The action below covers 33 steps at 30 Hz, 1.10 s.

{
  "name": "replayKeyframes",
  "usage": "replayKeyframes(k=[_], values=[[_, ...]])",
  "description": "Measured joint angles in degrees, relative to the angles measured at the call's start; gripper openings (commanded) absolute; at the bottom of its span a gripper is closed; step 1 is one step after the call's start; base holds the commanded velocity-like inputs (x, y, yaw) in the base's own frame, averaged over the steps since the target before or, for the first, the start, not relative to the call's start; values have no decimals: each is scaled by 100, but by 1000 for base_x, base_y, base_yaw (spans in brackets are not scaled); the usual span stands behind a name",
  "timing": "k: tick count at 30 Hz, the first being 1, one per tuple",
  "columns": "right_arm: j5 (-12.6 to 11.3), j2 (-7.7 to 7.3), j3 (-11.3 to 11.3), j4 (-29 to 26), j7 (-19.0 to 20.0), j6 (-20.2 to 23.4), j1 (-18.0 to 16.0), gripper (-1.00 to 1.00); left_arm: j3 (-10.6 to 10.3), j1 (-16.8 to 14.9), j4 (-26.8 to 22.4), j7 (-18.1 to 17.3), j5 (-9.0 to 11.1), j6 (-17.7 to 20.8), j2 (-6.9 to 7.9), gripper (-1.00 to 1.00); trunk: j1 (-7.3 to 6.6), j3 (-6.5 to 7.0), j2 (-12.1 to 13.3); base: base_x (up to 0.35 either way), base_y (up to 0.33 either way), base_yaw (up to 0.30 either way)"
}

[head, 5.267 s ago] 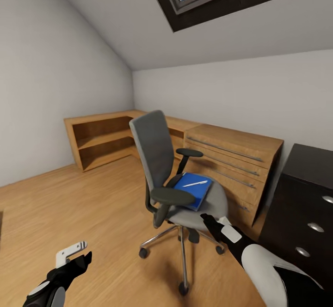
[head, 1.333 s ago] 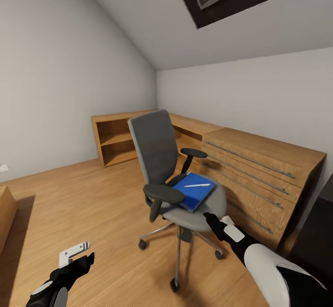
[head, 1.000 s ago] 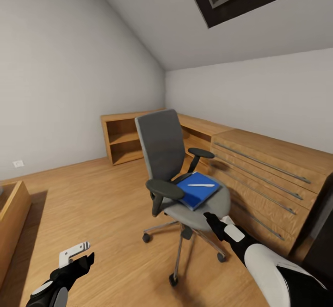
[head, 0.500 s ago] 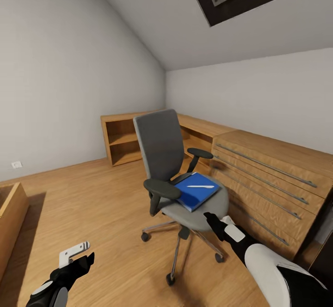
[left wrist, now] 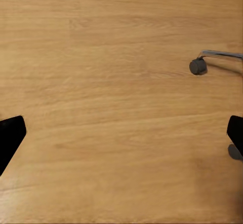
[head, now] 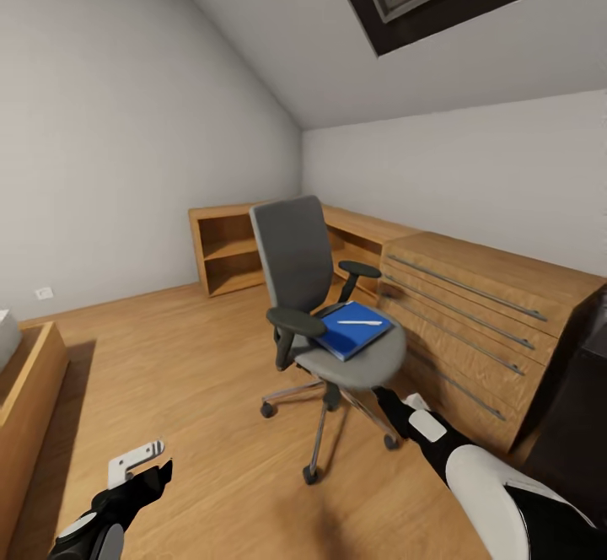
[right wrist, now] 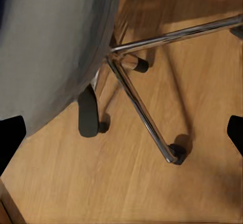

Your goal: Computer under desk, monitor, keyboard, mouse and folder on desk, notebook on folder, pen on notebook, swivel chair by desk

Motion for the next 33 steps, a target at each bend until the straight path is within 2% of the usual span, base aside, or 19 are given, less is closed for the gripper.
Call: replayKeyframes(k=[5, 15, 23, 28, 29, 30, 33], values=[[9, 8, 0, 18, -2, -219, -3, 100, 0, 0, 0, -1, 0, 0, -3, 100, 0, 0, 0, -336, 0, 0], [18, 17, 0, 31, -2, -322, -2, 100, 0, 0, 2, 7, 8, 0, -4, 100, -1, 0, 0, -301, 0, 0], [25, 26, 5, 31, -2, -356, -4, 100, 0, 0, 7, 2, 9, -6, -10, 100, -3, 0, 0, -82, 0, 0], [92, 38, 41, 29, -8, -556, -3, 100, 0, 0, 134, 6, 7, -11, -12, 100, -25, 18, 39, -17, 0, 0], [165, 46, 68, 28, -13, -700, -2, 100, -3, 0, 213, 7, 8, -14, -16, 100, -47, 36, 79, -6, 0, 0], [373, 85, 120, 47, -26, -929, 1, 100, -7, 0, 346, 10, 7, -17, -20, 100, -69, 54, 119, -4, 0, 0], [800, 154, 201, 187, -46, -1310, 11, 100, -21, 0, 598, 6, 4, -51, -25, 100, -135, 107, 239, -3, 0, 0]])
